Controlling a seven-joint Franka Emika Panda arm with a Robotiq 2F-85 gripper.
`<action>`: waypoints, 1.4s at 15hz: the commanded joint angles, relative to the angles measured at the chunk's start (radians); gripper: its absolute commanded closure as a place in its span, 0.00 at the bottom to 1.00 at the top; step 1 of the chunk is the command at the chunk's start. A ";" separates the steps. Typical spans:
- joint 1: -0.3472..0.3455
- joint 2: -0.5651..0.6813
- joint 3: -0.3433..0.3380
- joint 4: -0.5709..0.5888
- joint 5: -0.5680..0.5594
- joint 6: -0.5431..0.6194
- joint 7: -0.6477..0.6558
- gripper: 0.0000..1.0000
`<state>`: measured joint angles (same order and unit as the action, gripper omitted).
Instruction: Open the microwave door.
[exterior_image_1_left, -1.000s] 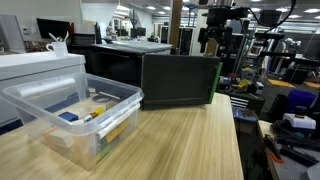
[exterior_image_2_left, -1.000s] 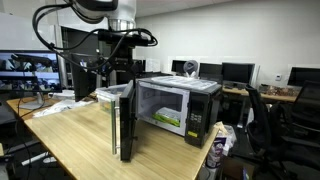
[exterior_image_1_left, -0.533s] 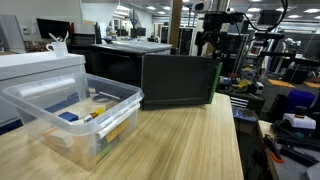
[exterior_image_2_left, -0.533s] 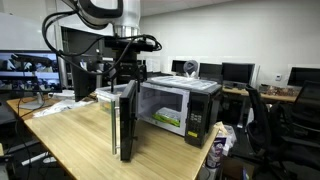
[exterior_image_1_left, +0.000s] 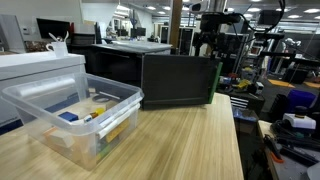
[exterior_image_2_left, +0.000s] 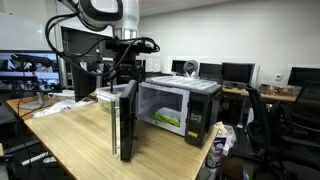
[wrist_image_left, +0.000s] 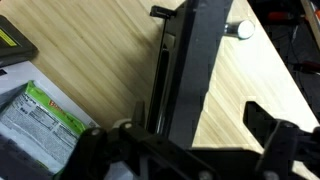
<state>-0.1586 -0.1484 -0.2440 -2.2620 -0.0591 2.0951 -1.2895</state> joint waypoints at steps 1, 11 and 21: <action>0.015 -0.030 0.012 -0.029 0.028 -0.003 -0.029 0.00; 0.035 -0.070 0.032 -0.071 0.036 -0.041 -0.031 0.00; 0.068 -0.120 0.034 -0.112 0.046 -0.072 -0.042 0.00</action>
<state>-0.0953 -0.2273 -0.2102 -2.3420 -0.0348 2.0352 -1.2938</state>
